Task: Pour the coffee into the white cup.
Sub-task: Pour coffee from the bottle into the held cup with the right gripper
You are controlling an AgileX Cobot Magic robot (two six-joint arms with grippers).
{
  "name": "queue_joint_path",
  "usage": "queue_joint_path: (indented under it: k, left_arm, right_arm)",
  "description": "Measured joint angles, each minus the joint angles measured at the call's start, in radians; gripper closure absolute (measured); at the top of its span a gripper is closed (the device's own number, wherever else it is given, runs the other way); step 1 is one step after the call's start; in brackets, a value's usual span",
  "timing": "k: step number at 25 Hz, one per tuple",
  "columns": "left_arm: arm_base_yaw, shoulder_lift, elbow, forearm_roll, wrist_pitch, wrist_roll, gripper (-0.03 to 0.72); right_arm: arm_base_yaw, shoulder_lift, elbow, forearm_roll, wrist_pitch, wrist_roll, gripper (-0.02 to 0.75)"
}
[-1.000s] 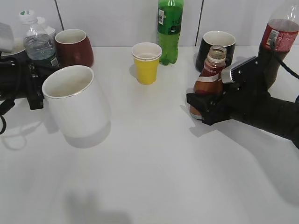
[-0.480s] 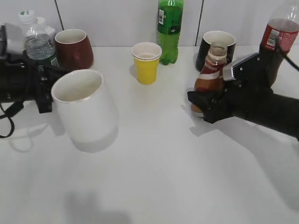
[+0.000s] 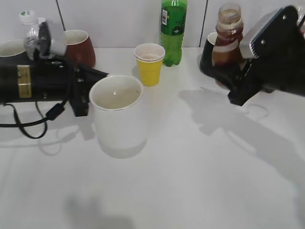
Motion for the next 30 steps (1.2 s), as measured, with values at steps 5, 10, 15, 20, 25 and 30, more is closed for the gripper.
queue_joint_path:
  k: [5, 10, 15, 20, 25, 30]
  left_arm:
    - [-0.101, 0.0, -0.082, -0.003, 0.079, 0.0, 0.643]
    - [-0.167, 0.001, -0.135, -0.059, 0.151, 0.0, 0.643]
    - [-0.175, 0.004, -0.142, -0.138, 0.162, 0.0, 0.643]
    - [-0.176, 0.004, -0.142, -0.156, 0.163, 0.0, 0.643]
    - [-0.185, 0.028, -0.165, -0.194, 0.152, 0.0, 0.643]
    - [-0.21, 0.069, -0.211, -0.202, 0.153, 0.0, 0.643]
  right_arm:
    - [0.009, -0.07, -0.065, -0.104, 0.126, -0.045, 0.205]
    - [0.048, -0.075, -0.141, -0.186, 0.205, -0.061, 0.205]
    - [0.07, -0.076, -0.197, -0.196, 0.205, -0.099, 0.205]
    - [0.07, -0.076, -0.241, -0.22, 0.21, -0.114, 0.205]
    - [0.07, -0.076, -0.254, -0.24, 0.208, -0.208, 0.205]
    - [0.07, -0.076, -0.258, -0.242, 0.21, -0.237, 0.205]
